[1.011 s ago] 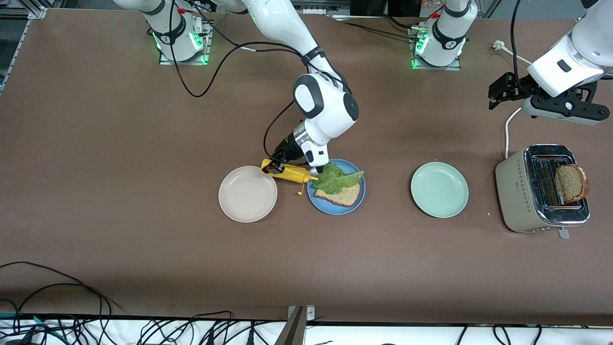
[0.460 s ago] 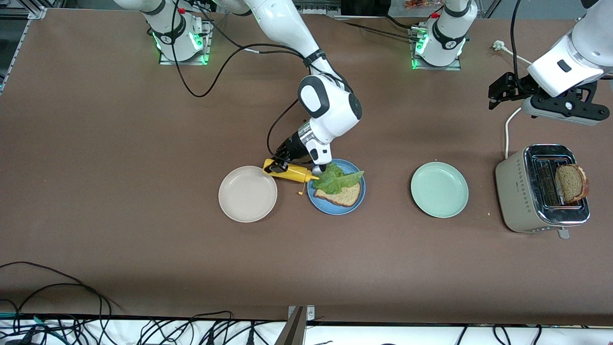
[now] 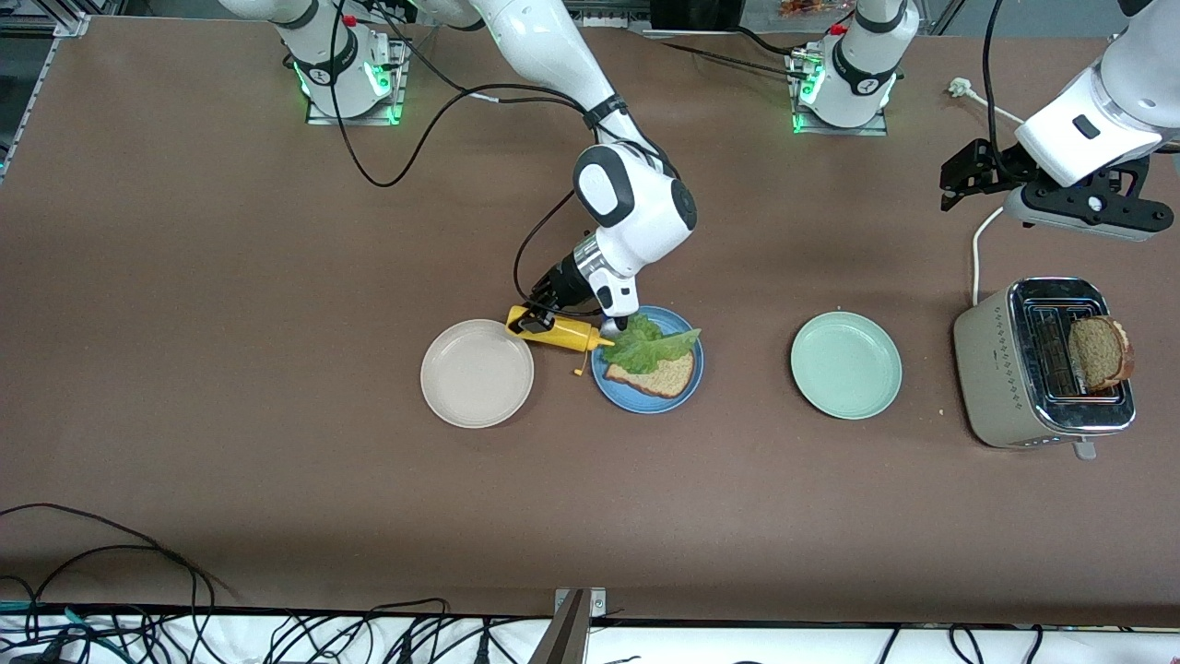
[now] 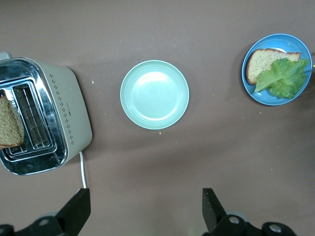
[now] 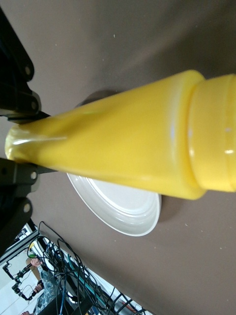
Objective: Make sandwich in blue plate with both arms
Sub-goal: 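Tilt the mustard bottle over the lettuce with the right gripper, then carry the mustard bottle back beside the white plate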
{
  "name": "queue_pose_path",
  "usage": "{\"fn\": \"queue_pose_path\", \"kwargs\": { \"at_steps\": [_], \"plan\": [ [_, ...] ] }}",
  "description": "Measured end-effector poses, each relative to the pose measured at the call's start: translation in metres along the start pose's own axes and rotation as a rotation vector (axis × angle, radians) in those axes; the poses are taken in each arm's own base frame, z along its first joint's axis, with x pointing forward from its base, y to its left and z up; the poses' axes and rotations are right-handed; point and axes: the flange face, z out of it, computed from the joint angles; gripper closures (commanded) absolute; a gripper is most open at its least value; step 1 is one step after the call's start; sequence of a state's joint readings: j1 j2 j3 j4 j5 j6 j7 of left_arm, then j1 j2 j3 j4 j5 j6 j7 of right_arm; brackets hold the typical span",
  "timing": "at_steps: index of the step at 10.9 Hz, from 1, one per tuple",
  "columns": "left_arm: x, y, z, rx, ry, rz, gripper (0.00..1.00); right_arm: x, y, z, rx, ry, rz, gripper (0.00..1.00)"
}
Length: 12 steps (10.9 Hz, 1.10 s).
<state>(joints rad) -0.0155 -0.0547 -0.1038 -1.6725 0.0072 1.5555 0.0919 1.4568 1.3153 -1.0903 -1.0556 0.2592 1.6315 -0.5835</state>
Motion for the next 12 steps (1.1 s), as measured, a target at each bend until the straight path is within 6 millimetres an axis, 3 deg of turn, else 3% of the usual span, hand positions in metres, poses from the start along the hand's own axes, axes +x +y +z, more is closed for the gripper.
{"fn": "queue_pose_path", "kwargs": {
  "at_steps": [3, 5, 6, 8, 12],
  "plan": [
    [0.0, 0.0, 0.0, 0.0, 0.0, 0.0, 0.0, -0.002, 0.006, -0.007, -0.01, 0.016, 0.006, 1.0],
    [0.0, 0.0, 0.0, 0.0, 0.0, 0.0, 0.0, -0.011, 0.02, -0.011, 0.02, 0.043, -0.002, 1.0],
    [0.0, 0.0, 0.0, 0.0, 0.0, 0.0, 0.0, -0.021, 0.037, -0.013, 0.049, 0.066, -0.002, 1.0],
    [0.0, 0.0, 0.0, 0.0, 0.0, 0.0, 0.0, -0.053, 0.089, -0.008, 0.172, 0.151, -0.011, 1.0],
    [0.0, 0.0, 0.0, 0.0, 0.0, 0.0, 0.0, -0.138, 0.198, 0.049, 0.441, 0.362, -0.068, 1.0]
  ]
}}
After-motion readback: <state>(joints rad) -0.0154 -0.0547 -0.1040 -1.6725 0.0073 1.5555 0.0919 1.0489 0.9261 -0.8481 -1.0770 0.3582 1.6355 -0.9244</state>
